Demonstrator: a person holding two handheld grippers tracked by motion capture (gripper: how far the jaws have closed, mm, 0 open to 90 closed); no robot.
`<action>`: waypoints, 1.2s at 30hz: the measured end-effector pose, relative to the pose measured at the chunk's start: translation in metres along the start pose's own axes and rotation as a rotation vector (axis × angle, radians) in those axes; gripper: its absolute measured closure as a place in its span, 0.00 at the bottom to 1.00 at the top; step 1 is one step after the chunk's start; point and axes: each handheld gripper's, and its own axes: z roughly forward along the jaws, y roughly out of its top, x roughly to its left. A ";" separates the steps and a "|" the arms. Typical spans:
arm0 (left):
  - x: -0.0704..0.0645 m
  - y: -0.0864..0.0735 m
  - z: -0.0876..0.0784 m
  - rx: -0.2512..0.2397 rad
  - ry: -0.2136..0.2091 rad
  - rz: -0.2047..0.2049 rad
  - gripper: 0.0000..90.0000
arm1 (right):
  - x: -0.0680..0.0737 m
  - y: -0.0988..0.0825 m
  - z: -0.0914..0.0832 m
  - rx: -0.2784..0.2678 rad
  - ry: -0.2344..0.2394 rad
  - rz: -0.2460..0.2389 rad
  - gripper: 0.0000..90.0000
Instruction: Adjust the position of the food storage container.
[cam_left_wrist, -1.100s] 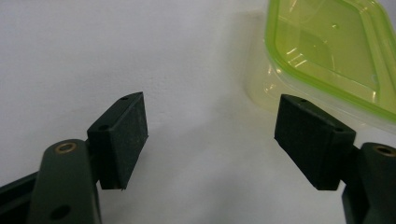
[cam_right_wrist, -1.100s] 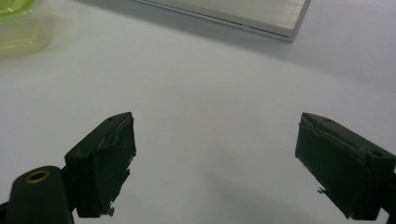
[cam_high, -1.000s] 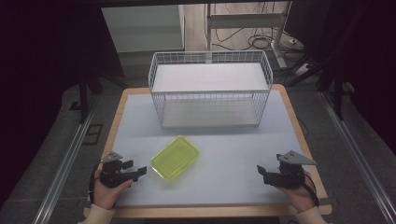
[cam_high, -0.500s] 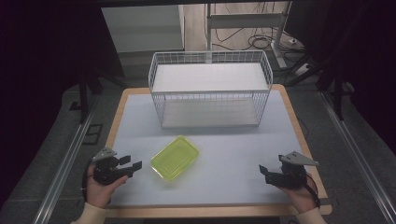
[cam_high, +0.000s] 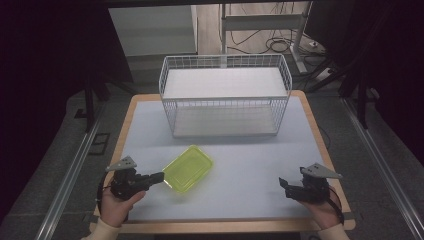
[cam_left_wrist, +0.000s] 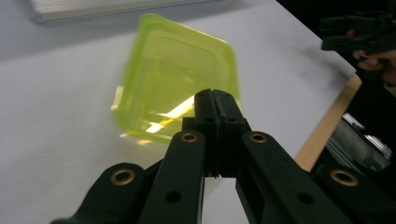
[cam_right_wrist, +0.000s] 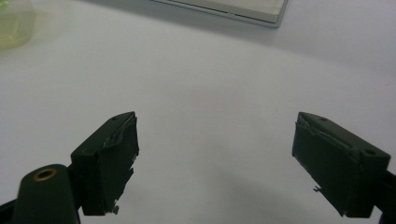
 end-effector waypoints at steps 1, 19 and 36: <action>-0.004 0.001 0.002 0.007 -0.008 0.010 0.99 | 0.000 0.000 0.000 0.001 0.001 0.001 0.17; -0.037 -0.008 0.048 0.140 -0.040 0.077 0.99 | 0.000 0.000 0.001 0.006 0.003 -0.001 0.17; -0.046 -0.011 0.078 0.218 0.003 0.123 1.00 | 0.000 -0.001 0.001 0.010 0.003 -0.006 0.17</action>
